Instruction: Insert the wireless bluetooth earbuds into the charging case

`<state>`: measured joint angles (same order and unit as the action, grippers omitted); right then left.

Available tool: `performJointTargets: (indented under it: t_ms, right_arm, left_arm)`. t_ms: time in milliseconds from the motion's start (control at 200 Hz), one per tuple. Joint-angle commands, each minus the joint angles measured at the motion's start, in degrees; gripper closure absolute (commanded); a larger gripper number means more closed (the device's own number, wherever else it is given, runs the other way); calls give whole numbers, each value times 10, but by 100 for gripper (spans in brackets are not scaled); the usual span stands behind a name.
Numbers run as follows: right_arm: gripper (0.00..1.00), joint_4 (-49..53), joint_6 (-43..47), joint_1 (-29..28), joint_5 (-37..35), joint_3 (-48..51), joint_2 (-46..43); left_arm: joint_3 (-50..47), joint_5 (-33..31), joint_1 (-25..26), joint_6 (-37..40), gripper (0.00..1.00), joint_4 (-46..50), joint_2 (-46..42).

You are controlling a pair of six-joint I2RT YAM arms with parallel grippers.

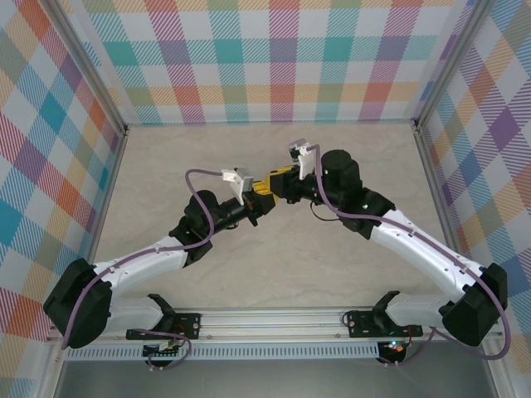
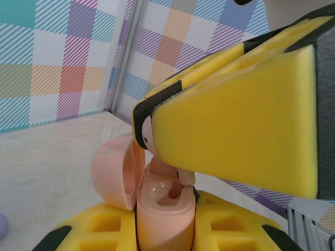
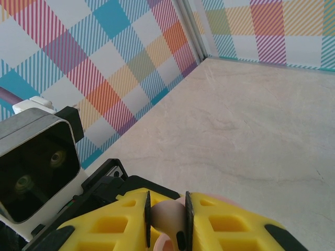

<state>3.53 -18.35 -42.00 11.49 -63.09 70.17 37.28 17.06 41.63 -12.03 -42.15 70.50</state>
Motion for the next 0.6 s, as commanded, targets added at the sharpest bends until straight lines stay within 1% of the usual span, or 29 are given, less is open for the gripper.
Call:
performJointTargets:
  t_ms: [0, 265, 450, 595]
  right_arm:
    - [75, 12, 5, -3, 1, 18, -8]
    - [75, 7, 2, -3, 11, 19, -6]
    - [75, 16, 0, -3, 20, -2, -16]
    - [75, 25, 1, -3, 17, -16, -22]
  left_arm:
    - [4, -6, 7, -5, 85, -56, -7]
    - [7, -7, 7, -5, 85, -49, -6]
    - [18, -17, 8, 16, 86, 5, -2]
    - [22, -15, 7, 24, 86, 23, 4]
